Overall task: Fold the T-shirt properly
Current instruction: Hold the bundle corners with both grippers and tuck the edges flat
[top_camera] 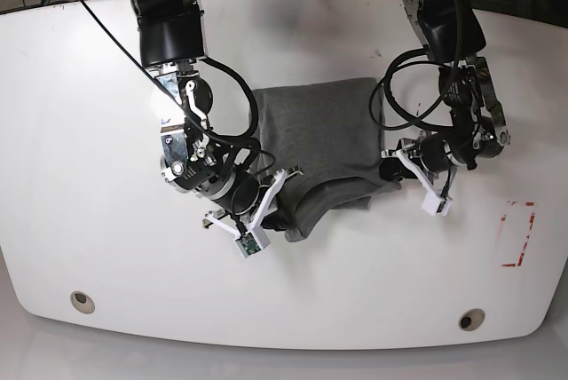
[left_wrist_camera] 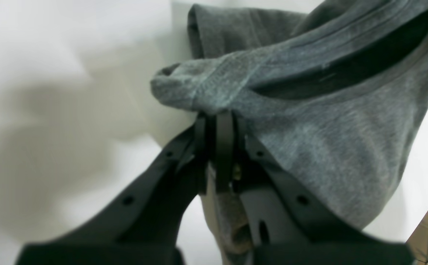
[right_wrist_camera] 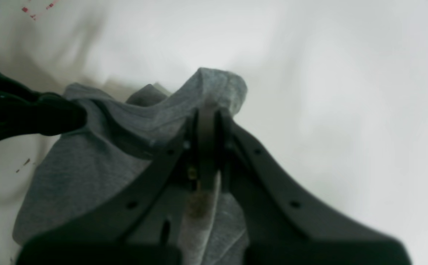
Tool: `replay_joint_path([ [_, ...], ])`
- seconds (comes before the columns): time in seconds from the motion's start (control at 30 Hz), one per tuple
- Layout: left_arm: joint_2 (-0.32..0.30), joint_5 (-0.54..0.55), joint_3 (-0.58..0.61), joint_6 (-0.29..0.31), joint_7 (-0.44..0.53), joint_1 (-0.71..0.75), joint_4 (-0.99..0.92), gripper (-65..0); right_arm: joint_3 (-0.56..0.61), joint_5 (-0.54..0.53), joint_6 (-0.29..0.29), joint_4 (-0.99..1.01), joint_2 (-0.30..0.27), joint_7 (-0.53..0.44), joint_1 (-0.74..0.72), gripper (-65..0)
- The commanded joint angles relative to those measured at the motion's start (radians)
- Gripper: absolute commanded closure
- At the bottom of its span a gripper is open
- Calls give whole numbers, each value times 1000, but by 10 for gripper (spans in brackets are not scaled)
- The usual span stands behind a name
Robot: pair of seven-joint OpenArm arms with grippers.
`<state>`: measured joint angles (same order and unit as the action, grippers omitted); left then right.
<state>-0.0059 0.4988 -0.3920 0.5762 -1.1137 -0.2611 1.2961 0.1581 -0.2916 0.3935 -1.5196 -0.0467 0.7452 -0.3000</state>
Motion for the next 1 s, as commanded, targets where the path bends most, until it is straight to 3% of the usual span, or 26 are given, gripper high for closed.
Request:
replay_joint_path([
  [0.0,-3,22,1,6,14,-27,23,-3,-2,-11,6,-26,3,-22,-26,0],
  [0.4,27,22,5,6,14,-76,23,-3,-5,-8,5,-105,-20,27,-8,0],
  [0.63,25,22,64,6,19,-94,17,-3,-7,-2,5,-114,-26,29,11,0],
  [0.97,22,19,71,6,22,-125,12,-3,-104,-7,8,-106,-54,27,15,0],
])
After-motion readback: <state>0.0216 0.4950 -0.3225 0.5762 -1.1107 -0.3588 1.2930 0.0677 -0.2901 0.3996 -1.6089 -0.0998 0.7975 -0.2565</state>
